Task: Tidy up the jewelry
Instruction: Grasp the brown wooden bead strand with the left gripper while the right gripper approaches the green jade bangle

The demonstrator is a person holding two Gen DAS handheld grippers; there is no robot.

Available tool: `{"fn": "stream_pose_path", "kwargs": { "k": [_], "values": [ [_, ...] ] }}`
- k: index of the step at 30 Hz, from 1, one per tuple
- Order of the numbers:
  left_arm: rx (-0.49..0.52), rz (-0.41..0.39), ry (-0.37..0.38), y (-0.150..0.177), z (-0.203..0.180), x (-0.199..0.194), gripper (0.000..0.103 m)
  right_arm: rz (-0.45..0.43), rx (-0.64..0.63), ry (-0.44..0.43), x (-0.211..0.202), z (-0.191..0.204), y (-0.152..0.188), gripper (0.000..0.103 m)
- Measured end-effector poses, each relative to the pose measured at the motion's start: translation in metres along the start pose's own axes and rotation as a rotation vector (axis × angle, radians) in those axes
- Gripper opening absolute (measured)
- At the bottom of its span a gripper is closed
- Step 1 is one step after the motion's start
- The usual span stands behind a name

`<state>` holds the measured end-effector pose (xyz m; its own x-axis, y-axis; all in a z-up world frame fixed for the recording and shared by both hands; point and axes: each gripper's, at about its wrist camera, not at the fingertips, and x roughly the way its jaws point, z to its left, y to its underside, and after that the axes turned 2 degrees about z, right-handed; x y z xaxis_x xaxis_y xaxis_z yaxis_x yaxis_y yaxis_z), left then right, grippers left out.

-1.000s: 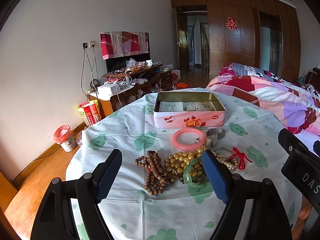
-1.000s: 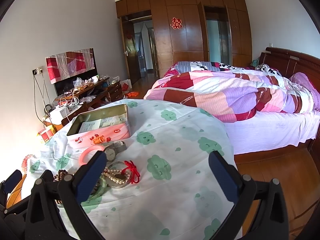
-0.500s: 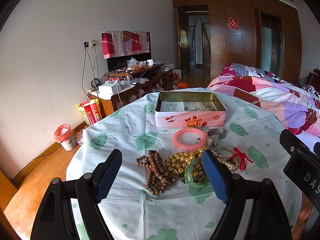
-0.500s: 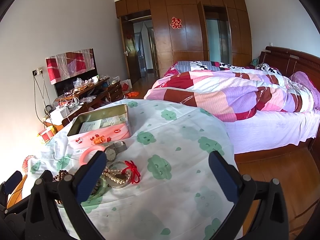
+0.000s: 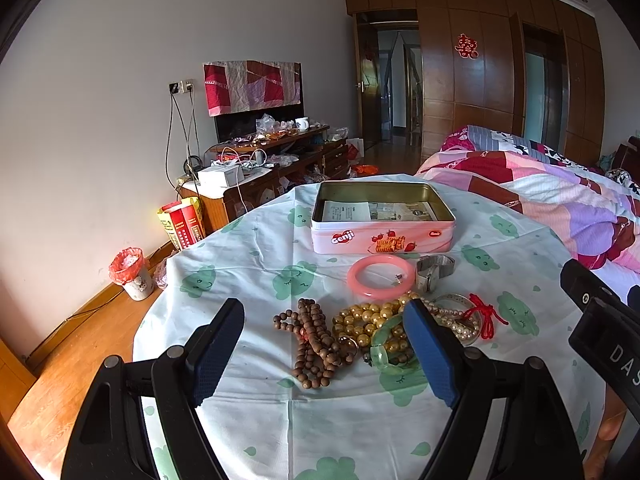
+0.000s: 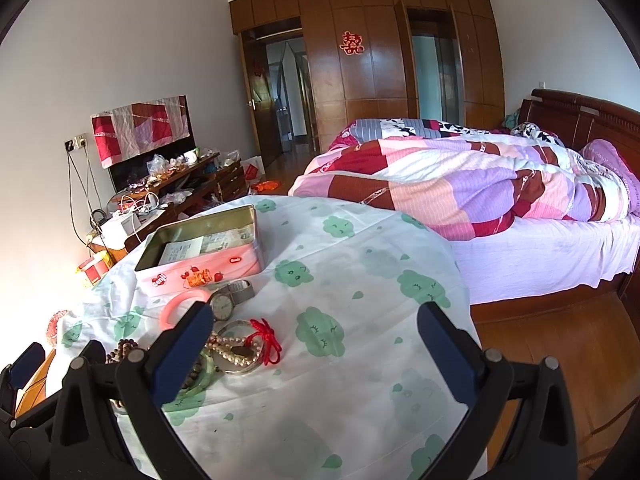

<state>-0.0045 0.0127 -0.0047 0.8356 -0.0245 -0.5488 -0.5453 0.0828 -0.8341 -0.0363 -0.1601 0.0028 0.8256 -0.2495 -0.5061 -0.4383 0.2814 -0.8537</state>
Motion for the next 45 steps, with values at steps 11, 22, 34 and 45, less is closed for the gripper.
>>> {"fn": "stream_pose_path", "kwargs": {
  "k": [11, 22, 34, 45],
  "values": [
    [0.001, 0.0, 0.001, -0.001, 0.0, 0.0, 0.082, 0.002, 0.003, -0.001, 0.0, 0.0, 0.0, 0.103],
    [-0.006, 0.016, 0.001, 0.003, 0.005, 0.006, 0.082, 0.006, -0.006, -0.008, -0.002, 0.01, 0.006, 0.103],
    [-0.01, 0.107, 0.063, 0.013, 0.028, 0.035, 0.082, 0.058, 0.01, -0.033, 0.017, 0.003, 0.008, 0.103],
    [-0.115, 0.199, 0.153, 0.018, 0.073, 0.07, 0.077, 0.111, -0.057, -0.149, 0.045, 0.013, 0.015, 0.076]
  ]
}}
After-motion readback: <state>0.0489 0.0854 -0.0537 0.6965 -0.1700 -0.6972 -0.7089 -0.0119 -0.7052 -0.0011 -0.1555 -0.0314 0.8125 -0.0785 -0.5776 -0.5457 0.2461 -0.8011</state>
